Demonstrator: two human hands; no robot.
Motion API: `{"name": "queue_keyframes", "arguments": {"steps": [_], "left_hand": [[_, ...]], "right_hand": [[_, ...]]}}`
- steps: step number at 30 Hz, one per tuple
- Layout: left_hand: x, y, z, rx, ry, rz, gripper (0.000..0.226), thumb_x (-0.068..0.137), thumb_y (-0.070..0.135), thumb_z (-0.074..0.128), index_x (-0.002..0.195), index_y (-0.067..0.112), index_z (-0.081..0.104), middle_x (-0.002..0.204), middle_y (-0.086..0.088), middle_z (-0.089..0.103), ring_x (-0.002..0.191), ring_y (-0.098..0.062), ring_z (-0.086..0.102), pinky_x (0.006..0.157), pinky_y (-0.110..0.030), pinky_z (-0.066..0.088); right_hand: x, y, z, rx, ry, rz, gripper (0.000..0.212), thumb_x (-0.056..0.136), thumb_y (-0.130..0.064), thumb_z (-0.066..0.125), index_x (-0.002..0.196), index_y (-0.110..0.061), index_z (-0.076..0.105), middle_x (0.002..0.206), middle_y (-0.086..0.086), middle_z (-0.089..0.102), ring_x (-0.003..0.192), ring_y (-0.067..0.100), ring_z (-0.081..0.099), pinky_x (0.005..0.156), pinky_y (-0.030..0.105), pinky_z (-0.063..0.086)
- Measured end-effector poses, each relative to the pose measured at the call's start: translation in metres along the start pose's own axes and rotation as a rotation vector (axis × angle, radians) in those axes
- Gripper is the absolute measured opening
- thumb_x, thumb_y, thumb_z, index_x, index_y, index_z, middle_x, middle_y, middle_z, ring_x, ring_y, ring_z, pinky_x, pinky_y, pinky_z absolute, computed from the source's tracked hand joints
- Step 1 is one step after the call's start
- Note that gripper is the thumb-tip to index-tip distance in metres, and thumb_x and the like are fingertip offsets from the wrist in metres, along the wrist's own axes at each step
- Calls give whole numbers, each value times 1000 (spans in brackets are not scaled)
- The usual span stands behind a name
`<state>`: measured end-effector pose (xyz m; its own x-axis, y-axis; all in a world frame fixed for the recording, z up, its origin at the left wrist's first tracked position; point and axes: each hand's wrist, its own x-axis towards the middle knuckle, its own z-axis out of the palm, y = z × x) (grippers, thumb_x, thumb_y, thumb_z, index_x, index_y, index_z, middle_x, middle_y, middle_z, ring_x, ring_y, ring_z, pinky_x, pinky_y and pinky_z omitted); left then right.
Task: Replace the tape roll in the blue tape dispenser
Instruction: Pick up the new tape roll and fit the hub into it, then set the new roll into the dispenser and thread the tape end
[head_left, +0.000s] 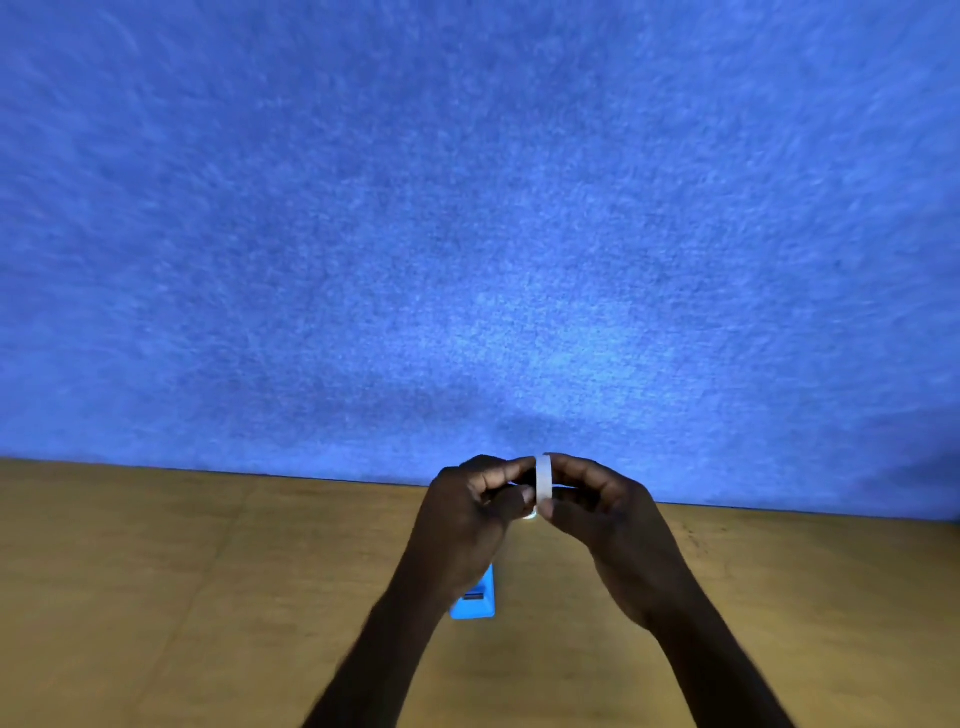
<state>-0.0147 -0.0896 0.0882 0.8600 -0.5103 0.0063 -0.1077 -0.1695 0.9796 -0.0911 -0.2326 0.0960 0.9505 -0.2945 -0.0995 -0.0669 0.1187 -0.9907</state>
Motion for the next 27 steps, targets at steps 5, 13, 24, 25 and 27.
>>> {"name": "queue_keyframes", "arguments": {"steps": [5,13,24,25,27], "left_hand": [[-2,-5,-2,-73,22,-44,42,86,10,71,113,41,66,96,10,78,93,-9,73,92,-35,55],[-7,-18,2,-96,85,-60,46,85,12,73,116,44,61,95,15,78,90,-11,74,85,-33,56],[-14,-76,-22,-84,161,-42,46,86,13,74,124,34,61,125,12,67,112,6,63,88,-9,49],[-14,-87,-27,-41,121,-70,53,83,19,77,130,34,58,134,12,62,120,6,57,93,-8,46],[-15,-112,-35,107,38,-119,76,75,38,83,142,35,46,146,19,47,132,7,44,96,-1,37]], "right_hand": [[0,7,1,19,-9,5,36,81,2,69,114,-12,67,105,10,75,102,22,70,80,25,55],[2,16,0,19,-65,57,36,83,-1,68,117,-12,66,111,9,74,108,20,67,91,31,53],[22,45,3,145,-19,157,34,79,5,67,111,-9,67,103,11,73,100,25,67,93,36,51],[23,50,3,131,-27,164,36,79,6,68,111,-10,67,101,10,73,98,24,67,92,35,52],[27,61,5,80,-48,175,39,77,6,70,111,-11,65,97,6,73,94,21,67,86,31,53]]}}
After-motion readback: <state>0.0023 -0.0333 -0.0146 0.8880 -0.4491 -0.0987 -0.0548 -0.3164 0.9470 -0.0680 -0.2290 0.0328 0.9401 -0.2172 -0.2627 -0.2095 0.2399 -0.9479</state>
